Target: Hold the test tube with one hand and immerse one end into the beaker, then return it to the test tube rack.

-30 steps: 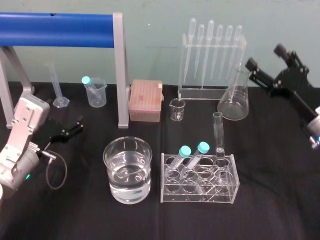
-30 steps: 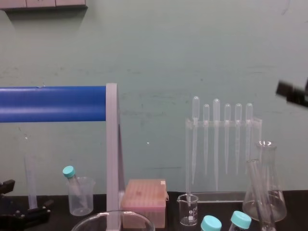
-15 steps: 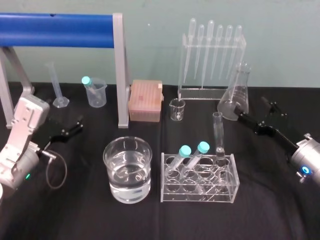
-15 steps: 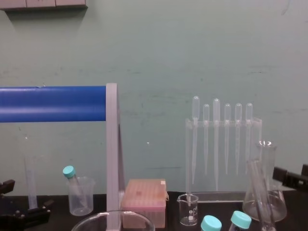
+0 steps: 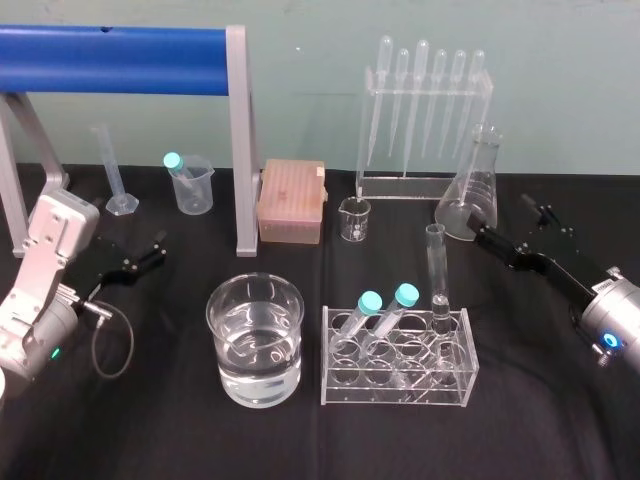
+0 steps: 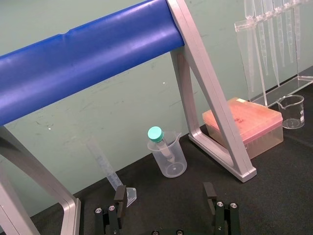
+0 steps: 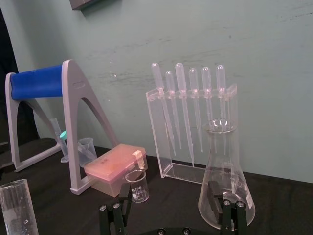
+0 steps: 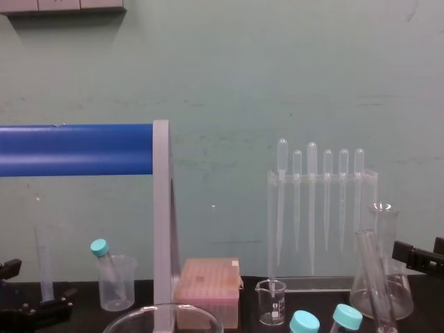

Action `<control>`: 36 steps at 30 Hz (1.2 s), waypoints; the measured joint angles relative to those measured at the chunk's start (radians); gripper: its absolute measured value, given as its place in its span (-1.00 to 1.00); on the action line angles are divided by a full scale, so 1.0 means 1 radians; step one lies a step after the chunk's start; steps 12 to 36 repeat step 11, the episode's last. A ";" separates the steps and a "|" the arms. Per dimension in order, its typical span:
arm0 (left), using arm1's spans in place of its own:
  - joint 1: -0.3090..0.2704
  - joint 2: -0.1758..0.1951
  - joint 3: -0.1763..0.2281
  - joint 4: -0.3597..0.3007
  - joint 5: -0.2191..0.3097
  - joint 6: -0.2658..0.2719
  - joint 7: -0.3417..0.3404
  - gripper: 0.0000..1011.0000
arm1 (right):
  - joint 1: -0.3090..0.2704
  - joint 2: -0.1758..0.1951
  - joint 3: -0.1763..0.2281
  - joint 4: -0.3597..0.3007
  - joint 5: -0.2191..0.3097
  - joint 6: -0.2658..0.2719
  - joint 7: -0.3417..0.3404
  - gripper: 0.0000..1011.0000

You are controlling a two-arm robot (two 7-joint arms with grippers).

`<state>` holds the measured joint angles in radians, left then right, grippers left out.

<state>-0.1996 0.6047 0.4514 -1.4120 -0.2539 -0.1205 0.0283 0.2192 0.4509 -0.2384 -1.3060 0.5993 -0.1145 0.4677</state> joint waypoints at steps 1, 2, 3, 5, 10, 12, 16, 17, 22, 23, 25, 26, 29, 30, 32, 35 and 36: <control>0.000 0.000 0.000 0.000 0.000 0.000 0.000 0.98 | 0.000 0.000 0.000 -0.001 0.000 0.000 0.000 0.98; 0.000 0.000 0.000 0.000 0.000 0.000 0.000 0.98 | 0.000 0.000 0.000 -0.001 0.000 0.000 0.000 0.98; 0.000 0.000 0.000 0.000 0.000 0.000 0.000 0.98 | 0.000 0.000 0.000 -0.001 0.000 -0.001 0.000 0.98; 0.000 0.000 0.000 0.000 0.000 0.000 0.000 0.98 | 0.000 0.001 0.000 -0.001 0.000 -0.001 0.000 0.98; 0.000 0.000 0.000 0.000 0.000 0.000 0.000 0.98 | 0.000 0.001 0.000 -0.002 0.000 -0.003 0.000 0.98; 0.000 0.000 0.000 0.000 0.000 0.000 0.000 0.98 | 0.000 0.001 0.000 -0.002 0.000 -0.003 0.000 0.98; 0.000 0.000 0.000 0.000 0.000 0.000 0.000 0.98 | 0.000 0.001 0.000 -0.002 0.000 -0.003 0.000 0.98; 0.000 0.000 0.000 0.000 0.000 0.000 0.000 0.98 | 0.000 0.001 0.000 -0.002 0.000 -0.003 0.000 0.98; 0.000 0.000 0.000 0.000 0.000 0.000 0.000 0.98 | 0.000 0.001 0.000 -0.002 0.000 -0.003 0.000 0.98; 0.000 0.000 0.000 0.000 0.000 0.000 0.000 0.98 | 0.000 0.001 0.000 -0.002 0.000 -0.003 0.000 0.98; 0.000 0.000 0.000 0.000 0.000 0.000 0.000 0.98 | 0.000 0.001 0.000 -0.002 0.000 -0.003 0.000 0.98; 0.000 0.000 0.000 0.000 0.000 0.000 0.000 0.98 | 0.000 0.001 0.000 -0.002 0.000 -0.003 0.000 0.98; 0.000 0.000 0.000 0.000 0.000 0.000 0.000 0.98 | 0.000 0.001 0.000 -0.002 0.000 -0.003 0.000 0.98; 0.000 0.000 0.000 0.000 0.000 0.000 0.000 0.98 | 0.000 0.001 0.000 -0.002 0.000 -0.003 0.000 0.98; 0.000 0.000 0.000 0.000 0.000 0.000 0.000 0.98 | 0.000 0.001 0.000 -0.002 0.000 -0.003 0.000 0.98; 0.000 0.000 0.000 0.000 0.000 0.000 0.000 0.98 | 0.000 0.001 0.000 -0.002 0.000 -0.003 0.000 0.98; 0.000 0.000 0.000 0.000 0.000 0.000 0.000 0.98 | 0.000 0.001 0.000 -0.002 0.000 -0.003 0.000 0.98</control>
